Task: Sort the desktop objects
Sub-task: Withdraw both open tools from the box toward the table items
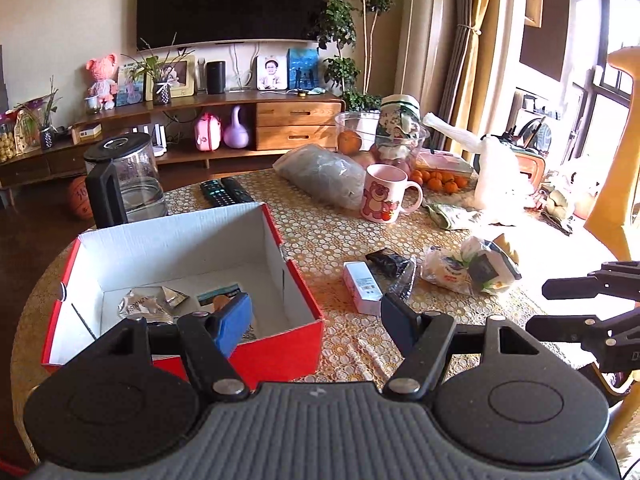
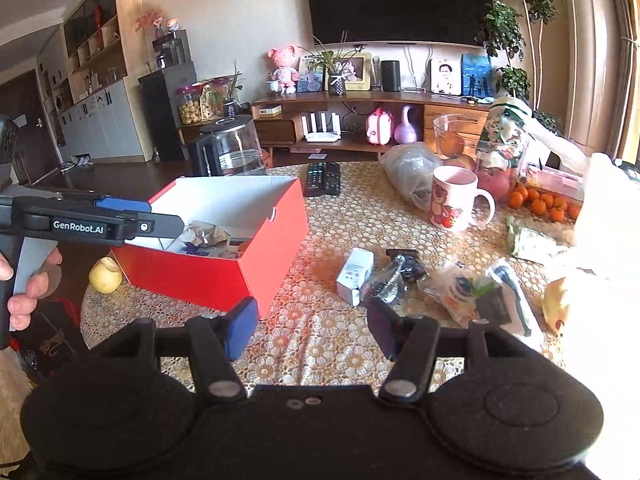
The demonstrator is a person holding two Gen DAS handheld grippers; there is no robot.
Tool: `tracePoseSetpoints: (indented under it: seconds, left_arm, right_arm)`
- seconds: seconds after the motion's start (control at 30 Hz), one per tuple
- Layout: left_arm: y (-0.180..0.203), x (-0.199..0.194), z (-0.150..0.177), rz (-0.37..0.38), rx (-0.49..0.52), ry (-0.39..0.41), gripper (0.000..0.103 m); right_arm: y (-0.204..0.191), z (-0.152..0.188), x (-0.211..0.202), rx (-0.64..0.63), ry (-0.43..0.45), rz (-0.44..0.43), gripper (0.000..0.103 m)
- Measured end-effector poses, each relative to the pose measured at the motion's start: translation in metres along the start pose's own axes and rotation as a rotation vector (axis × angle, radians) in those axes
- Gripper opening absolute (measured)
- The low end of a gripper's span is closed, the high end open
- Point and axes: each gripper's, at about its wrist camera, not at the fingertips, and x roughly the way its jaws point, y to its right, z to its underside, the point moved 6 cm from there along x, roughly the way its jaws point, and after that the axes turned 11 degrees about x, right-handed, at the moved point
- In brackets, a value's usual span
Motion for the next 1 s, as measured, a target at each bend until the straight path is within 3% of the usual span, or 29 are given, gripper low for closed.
tracePoseSetpoints:
  seconds: [0.17,0.3,0.47,0.63,1.0]
  left_arm:
    - [0.030,0.004,0.003,0.038,0.047,0.013,0.071]
    - [0.050,0.010,0.005,0.076,0.061,0.023,0.083]
    - [0.067,0.028,0.011,0.126,0.033,-0.001,0.085]
    - [0.083,0.046,0.016,0.139,0.050,-0.023,0.100]
    - [0.117,0.082,0.008,0.178,0.137,0.021,0.103]
  right_arm:
    - [0.025,0.010,-0.011,0.031,0.036,0.046,0.061]
    - [0.044,0.015,-0.015,0.037,0.057,0.091,0.062]
    - [0.071,0.021,-0.017,0.051,0.075,0.150,0.062]
    - [0.097,0.023,-0.011,0.085,0.071,0.190,0.063]
    - [0.144,0.027,0.015,0.114,0.040,0.251,0.063]
